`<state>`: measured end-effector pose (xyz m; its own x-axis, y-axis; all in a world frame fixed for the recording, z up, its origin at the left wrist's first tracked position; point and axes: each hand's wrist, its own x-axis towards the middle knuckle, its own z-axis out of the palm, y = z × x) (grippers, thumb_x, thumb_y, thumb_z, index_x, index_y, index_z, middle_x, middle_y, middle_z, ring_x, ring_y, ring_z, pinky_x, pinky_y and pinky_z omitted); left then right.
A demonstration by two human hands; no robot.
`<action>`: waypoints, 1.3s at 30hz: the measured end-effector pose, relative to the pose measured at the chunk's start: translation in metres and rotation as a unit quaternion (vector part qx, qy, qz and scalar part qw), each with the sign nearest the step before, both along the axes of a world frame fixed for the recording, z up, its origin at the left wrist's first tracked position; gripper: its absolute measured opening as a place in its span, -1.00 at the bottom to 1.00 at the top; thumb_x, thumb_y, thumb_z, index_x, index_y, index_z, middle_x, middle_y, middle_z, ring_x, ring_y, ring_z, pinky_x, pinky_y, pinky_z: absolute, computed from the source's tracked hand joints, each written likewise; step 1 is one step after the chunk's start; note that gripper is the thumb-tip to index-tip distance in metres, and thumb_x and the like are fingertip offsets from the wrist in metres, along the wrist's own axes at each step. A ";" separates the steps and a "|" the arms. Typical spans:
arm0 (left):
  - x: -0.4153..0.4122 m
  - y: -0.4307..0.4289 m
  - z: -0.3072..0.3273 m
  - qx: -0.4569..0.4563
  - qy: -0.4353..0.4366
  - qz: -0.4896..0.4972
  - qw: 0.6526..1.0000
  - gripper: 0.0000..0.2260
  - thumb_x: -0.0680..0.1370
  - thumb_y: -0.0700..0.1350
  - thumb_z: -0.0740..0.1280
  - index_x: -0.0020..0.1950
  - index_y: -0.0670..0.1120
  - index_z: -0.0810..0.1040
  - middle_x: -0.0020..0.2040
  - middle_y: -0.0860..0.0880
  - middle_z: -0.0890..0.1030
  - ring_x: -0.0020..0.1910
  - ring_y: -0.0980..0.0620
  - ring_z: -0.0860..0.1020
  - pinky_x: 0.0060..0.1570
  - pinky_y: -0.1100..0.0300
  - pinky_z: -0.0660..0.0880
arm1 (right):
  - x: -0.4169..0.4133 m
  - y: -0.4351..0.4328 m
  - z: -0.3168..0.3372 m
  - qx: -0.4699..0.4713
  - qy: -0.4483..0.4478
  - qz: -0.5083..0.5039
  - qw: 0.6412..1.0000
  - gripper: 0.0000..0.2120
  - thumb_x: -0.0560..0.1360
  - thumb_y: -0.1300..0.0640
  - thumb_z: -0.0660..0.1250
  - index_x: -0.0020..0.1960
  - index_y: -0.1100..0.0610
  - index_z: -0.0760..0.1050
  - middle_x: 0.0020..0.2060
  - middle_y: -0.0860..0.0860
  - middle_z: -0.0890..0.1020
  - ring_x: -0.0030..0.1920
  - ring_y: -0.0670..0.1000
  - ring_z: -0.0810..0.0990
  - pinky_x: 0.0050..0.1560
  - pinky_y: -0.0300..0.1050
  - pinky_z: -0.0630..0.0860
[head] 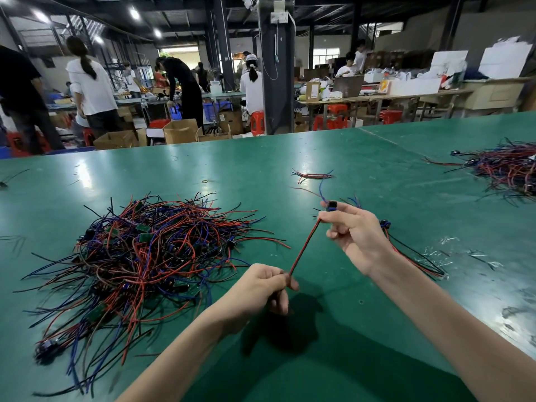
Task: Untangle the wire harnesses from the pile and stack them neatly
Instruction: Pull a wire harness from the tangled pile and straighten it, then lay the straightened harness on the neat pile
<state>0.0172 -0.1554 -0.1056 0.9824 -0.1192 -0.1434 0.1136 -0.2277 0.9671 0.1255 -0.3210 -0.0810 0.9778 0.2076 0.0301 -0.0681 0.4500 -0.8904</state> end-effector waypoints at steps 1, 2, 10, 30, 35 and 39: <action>0.002 0.001 -0.001 -0.007 0.008 0.026 1.000 -0.74 0.64 -0.26 0.11 -0.17 -0.19 0.51 -0.60 0.02 0.46 -0.61 0.16 0.36 -0.37 0.23 0.46 | -0.003 0.001 0.002 0.016 0.004 0.030 0.999 -0.80 0.32 0.43 0.39 -0.10 0.23 0.57 -0.45 0.00 0.56 -0.57 -0.16 0.26 -0.49 -0.32 0.33; 0.003 0.003 -0.002 -0.015 0.017 0.050 0.999 -0.74 0.64 -0.27 0.10 -0.18 -0.20 0.51 -0.61 0.02 0.44 -0.62 0.15 0.36 -0.40 0.21 0.51 | -0.007 0.002 0.003 0.026 0.009 0.066 0.997 -0.77 0.29 0.40 0.40 -0.07 0.25 0.56 -0.45 -0.01 0.57 -0.57 -0.17 0.26 -0.48 -0.32 0.33; 0.005 0.007 -0.007 -0.046 0.016 0.104 0.993 -0.71 0.65 -0.24 0.11 -0.20 -0.24 0.52 -0.61 0.03 0.38 -0.64 0.16 0.35 -0.47 0.21 0.55 | -0.031 0.016 0.001 0.045 0.036 0.260 0.964 -0.80 0.25 0.34 0.37 -0.15 0.25 0.67 -0.42 0.00 0.43 -0.53 -0.17 0.25 -0.44 -0.34 0.26; -0.015 -0.027 -0.018 -0.112 0.024 -0.100 0.988 -0.82 0.64 -0.17 0.14 -0.01 -0.16 0.53 -0.42 -0.03 0.61 -0.49 0.09 0.55 -0.43 0.32 0.44 | 0.021 -0.012 -0.002 -0.092 0.012 0.041 0.995 -0.86 0.47 0.49 0.25 -0.03 0.34 0.49 -0.37 0.11 0.54 -0.44 0.00 0.59 -0.29 -0.07 0.65; -0.014 -0.033 -0.015 -0.109 0.040 -0.088 0.989 -0.85 0.62 -0.17 0.19 0.02 -0.15 0.55 -0.39 -0.04 0.62 -0.50 0.08 0.52 -0.44 0.26 0.43 | 0.062 -0.047 0.031 -0.212 -0.009 -0.079 0.974 -0.76 0.44 0.52 0.27 0.08 0.34 0.43 -0.33 0.17 0.53 -0.44 0.08 0.55 -0.43 -0.18 0.60; -0.014 -0.031 -0.012 -0.110 0.047 -0.088 0.989 -0.85 0.62 -0.22 0.18 0.04 -0.17 0.54 -0.39 -0.03 0.61 -0.47 0.12 0.48 -0.39 0.25 0.54 | 0.082 -0.072 0.026 -0.460 0.010 -0.109 0.881 -0.82 0.29 0.60 0.30 -0.33 0.36 0.45 -0.50 0.23 0.52 -0.57 0.06 0.47 -0.46 -0.17 0.49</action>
<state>0.0034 -0.1866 -0.1174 0.9274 -0.3252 -0.1850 0.1831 -0.0369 0.9824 0.2079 -0.3929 -0.0550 0.9957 -0.0586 -0.0711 -0.0901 -0.4579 -0.8845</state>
